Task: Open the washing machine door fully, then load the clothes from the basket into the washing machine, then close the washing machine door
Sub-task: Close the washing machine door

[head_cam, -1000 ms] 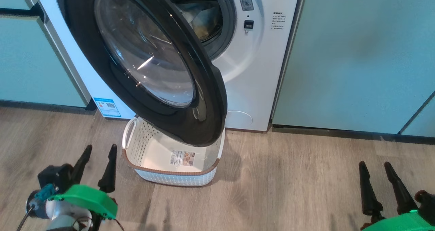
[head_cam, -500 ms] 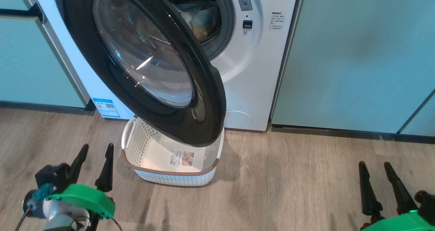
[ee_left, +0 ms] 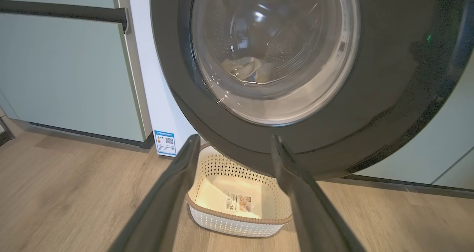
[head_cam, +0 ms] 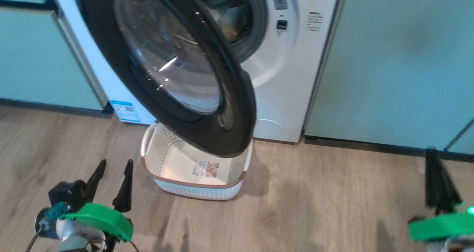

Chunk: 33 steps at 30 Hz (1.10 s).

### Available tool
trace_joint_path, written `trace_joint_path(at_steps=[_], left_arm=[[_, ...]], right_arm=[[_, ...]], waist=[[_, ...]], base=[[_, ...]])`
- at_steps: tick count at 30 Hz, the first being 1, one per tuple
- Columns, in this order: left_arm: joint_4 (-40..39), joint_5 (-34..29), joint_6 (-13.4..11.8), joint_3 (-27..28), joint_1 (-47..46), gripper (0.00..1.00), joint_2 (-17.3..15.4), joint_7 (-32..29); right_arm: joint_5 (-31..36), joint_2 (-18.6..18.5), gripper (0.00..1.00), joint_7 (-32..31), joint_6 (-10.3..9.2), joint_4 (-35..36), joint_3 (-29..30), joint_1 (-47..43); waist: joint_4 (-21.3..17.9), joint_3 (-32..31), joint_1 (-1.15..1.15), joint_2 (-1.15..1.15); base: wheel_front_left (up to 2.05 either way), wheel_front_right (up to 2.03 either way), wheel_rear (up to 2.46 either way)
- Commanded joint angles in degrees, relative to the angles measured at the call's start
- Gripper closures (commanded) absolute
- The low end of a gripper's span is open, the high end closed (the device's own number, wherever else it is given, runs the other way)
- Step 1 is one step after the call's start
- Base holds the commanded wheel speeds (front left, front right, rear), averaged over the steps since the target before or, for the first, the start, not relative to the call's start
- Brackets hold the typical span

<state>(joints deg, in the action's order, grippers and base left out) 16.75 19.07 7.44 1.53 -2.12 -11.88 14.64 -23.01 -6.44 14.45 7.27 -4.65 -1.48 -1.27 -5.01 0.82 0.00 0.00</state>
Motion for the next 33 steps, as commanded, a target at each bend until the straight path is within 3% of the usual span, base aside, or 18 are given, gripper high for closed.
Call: trace_joint_path(at_steps=[1, 11, 21, 33], left_arm=[[-1.47, -0.63, 0.04, 2.11, -2.52, 0.00, -0.97, 0.36], [-0.54, -1.56, 0.04, 0.18, -4.36, 0.00, 0.10, 0.36], [-0.12, -2.20, 0.04, -2.14, -5.28, 0.00, 1.02, 0.36], [0.55, -2.52, 0.04, -4.40, -6.44, 0.00, 2.02, 0.36]], right_arm=[[-0.76, -1.30, 1.00, 0.55, 0.22, 3.28, -0.98, 4.38], [-3.48, -2.76, 1.00, 0.55, 0.22, 10.24, -5.80, 13.45], [-3.81, -2.59, 1.00, 0.55, 0.22, 13.91, -20.17, 23.36], [-6.76, -0.26, 1.00, 0.55, 0.22, 5.74, -35.85, 28.74]], waist=[[1.31, 0.06, 0.00, 0.00], [7.52, 0.02, 0.00, 0.00], [13.71, 0.06, 0.00, 0.00], [19.19, 0.56, 0.00, 0.00]], base=[[0.00, 0.00, 0.00], [0.00, 0.00, 0.00], [0.00, 0.00, 0.00], [0.00, 0.00, 0.00]])
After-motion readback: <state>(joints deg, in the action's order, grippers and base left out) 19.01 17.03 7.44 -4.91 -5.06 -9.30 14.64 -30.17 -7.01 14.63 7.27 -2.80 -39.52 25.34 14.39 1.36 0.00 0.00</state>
